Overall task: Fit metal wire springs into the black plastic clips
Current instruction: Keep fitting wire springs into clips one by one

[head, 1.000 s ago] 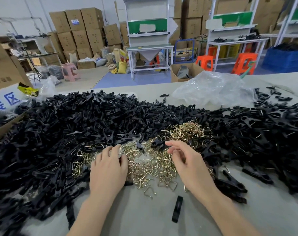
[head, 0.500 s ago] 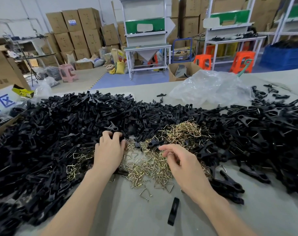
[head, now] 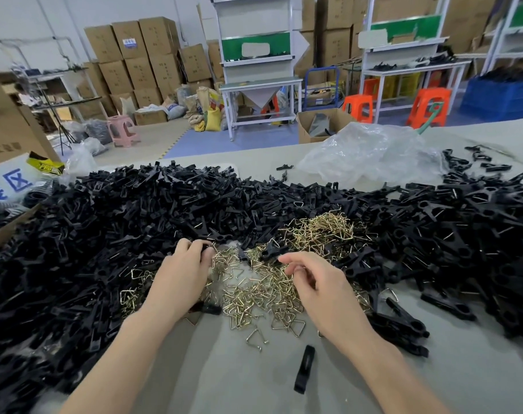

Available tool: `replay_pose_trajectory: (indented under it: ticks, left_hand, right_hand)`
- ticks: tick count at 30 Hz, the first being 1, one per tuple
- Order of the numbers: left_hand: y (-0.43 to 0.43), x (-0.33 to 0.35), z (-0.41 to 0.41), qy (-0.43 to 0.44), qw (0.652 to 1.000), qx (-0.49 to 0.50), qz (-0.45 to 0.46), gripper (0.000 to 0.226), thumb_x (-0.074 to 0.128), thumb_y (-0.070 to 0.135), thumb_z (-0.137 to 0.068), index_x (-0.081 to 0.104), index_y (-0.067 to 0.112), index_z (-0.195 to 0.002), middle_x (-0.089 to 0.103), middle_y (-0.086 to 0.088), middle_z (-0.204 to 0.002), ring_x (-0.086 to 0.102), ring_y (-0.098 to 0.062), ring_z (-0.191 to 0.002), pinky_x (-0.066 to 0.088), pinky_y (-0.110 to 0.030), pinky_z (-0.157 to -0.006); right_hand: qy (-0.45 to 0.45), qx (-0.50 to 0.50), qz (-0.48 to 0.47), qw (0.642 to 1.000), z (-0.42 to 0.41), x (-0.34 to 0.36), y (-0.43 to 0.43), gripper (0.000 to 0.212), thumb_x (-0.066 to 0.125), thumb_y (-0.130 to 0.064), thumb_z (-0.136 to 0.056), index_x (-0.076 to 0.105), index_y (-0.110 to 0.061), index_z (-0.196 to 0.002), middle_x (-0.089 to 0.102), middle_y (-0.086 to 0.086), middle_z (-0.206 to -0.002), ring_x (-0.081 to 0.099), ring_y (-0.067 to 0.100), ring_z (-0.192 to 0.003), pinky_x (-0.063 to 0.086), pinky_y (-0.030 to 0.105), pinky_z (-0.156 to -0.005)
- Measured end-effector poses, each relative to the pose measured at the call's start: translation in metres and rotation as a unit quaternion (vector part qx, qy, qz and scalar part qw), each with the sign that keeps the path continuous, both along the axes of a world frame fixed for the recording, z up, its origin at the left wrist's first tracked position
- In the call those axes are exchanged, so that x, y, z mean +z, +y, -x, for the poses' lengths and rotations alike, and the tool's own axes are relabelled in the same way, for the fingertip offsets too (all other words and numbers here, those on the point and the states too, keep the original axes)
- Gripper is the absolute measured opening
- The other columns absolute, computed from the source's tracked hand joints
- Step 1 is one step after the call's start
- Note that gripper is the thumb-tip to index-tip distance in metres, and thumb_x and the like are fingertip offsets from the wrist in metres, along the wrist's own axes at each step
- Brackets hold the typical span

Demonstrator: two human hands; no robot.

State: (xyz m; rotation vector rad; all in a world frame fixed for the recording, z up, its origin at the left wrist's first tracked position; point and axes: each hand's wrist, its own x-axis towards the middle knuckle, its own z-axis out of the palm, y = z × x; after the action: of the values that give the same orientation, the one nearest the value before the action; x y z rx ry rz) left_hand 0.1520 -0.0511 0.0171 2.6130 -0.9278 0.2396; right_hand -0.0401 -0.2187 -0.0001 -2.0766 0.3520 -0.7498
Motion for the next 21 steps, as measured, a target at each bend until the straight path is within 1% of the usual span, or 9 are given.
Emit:
replay_pose_trajectory:
  ticks: [3, 5, 7, 9, 11, 14, 17, 19, 21]
  left_hand:
    - [0.005, 0.003, 0.034, 0.019, 0.988, -0.006, 0.155, 0.036, 0.035, 0.038, -0.104, 0.059, 0.019, -0.123, 0.048, 0.003, -0.107, 0.055, -0.020, -0.089, 0.047, -0.042, -0.085]
    - [-0.003, 0.002, 0.066, 0.044, 0.968, -0.053, 0.241, 0.041, 0.034, 0.043, -0.100, 0.058, 0.024, -0.127, 0.044, 0.009, -0.107, 0.054, -0.003, -0.092, 0.046, -0.022, -0.085]
    - [-0.014, -0.004, 0.093, 0.052, 0.963, -0.110, 0.242, 0.044, 0.031, 0.044, -0.099, 0.057, 0.027, -0.129, 0.042, 0.015, -0.109, 0.052, 0.003, -0.098, 0.043, -0.013, -0.084]
    - [-0.022, -0.010, 0.105, 0.045, 0.967, -0.145, 0.203, 0.040, 0.033, 0.040, -0.102, 0.055, 0.027, -0.132, 0.042, 0.012, -0.114, 0.054, -0.005, -0.097, 0.048, -0.024, -0.084]
    - [-0.025, -0.014, 0.103, 0.046, 0.969, -0.151, 0.188, 0.034, 0.037, 0.031, -0.104, 0.055, 0.023, -0.132, 0.045, 0.009, -0.117, 0.057, -0.013, -0.096, 0.052, -0.038, -0.082]
    - [-0.022, -0.016, 0.097, 0.056, 0.966, -0.155, 0.197, 0.039, 0.032, 0.039, -0.102, 0.055, 0.023, -0.129, 0.047, 0.010, -0.117, 0.058, -0.014, -0.094, 0.052, -0.044, -0.079]
    - [-0.018, -0.016, 0.093, 0.054, 0.964, -0.168, 0.196, 0.043, 0.030, 0.046, -0.100, 0.056, 0.026, -0.129, 0.048, 0.014, -0.117, 0.059, -0.009, -0.094, 0.053, -0.041, -0.077]
    - [-0.016, -0.016, 0.091, 0.056, 0.961, -0.170, 0.211, 0.039, 0.032, 0.046, -0.101, 0.058, 0.031, -0.127, 0.052, 0.018, -0.116, 0.060, -0.005, -0.098, 0.053, -0.036, -0.080]
    - [-0.015, -0.016, 0.089, 0.056, 0.957, -0.159, 0.235, 0.032, 0.034, 0.045, -0.103, 0.057, 0.037, -0.122, 0.057, 0.022, -0.113, 0.059, 0.000, -0.102, 0.050, -0.024, -0.084]
  right_hand:
    - [-0.006, 0.000, 0.019, 1.000, 0.001, 0.004, 0.003, 0.033, 0.053, -0.006, -0.102, 0.069, -0.031, -0.116, 0.065, -0.020, -0.099, 0.061, -0.006, -0.086, 0.043, 0.008, -0.072]
    - [-0.008, -0.001, 0.039, 0.999, 0.002, 0.007, 0.006, 0.032, 0.054, -0.010, -0.102, 0.067, -0.033, -0.118, 0.065, -0.023, -0.102, 0.062, -0.004, -0.099, 0.044, 0.009, -0.081]
    - [-0.003, 0.011, 0.046, 0.999, 0.003, 0.009, 0.009, 0.029, 0.053, -0.020, -0.104, 0.065, -0.036, -0.125, 0.065, -0.025, -0.108, 0.061, -0.005, -0.105, 0.045, 0.010, -0.087]
    - [0.015, 0.031, 0.023, 0.999, 0.003, 0.008, 0.010, 0.031, 0.051, -0.031, -0.105, 0.061, -0.040, -0.132, 0.065, -0.033, -0.105, 0.061, -0.009, -0.098, 0.044, 0.008, -0.082]
    - [0.039, 0.052, -0.009, 0.998, 0.001, 0.004, 0.010, 0.032, 0.054, -0.038, -0.103, 0.059, -0.042, -0.135, 0.062, -0.040, -0.090, 0.060, -0.015, -0.084, 0.041, 0.004, -0.073]
    - [0.042, 0.060, -0.034, 0.997, -0.004, 0.002, 0.007, 0.032, 0.062, -0.037, -0.100, 0.063, -0.044, -0.131, 0.069, -0.032, -0.097, 0.063, -0.014, -0.093, 0.046, 0.010, -0.081]
    - [0.034, 0.058, -0.077, 0.995, -0.010, 0.000, 0.004, 0.030, 0.068, -0.033, -0.096, 0.066, -0.052, -0.120, 0.073, -0.026, -0.102, 0.069, -0.003, -0.096, 0.053, 0.022, -0.088]
    - [0.033, 0.067, -0.088, 0.993, -0.011, 0.000, 0.003, 0.030, 0.069, -0.032, -0.096, 0.068, -0.056, -0.114, 0.074, -0.026, -0.097, 0.069, -0.004, -0.092, 0.051, 0.015, -0.083]
    - [0.022, 0.070, -0.103, 0.992, -0.009, 0.001, 0.002, 0.023, 0.067, -0.036, -0.096, 0.071, -0.055, -0.109, 0.074, -0.028, -0.090, 0.069, -0.008, -0.086, 0.049, 0.009, -0.075]
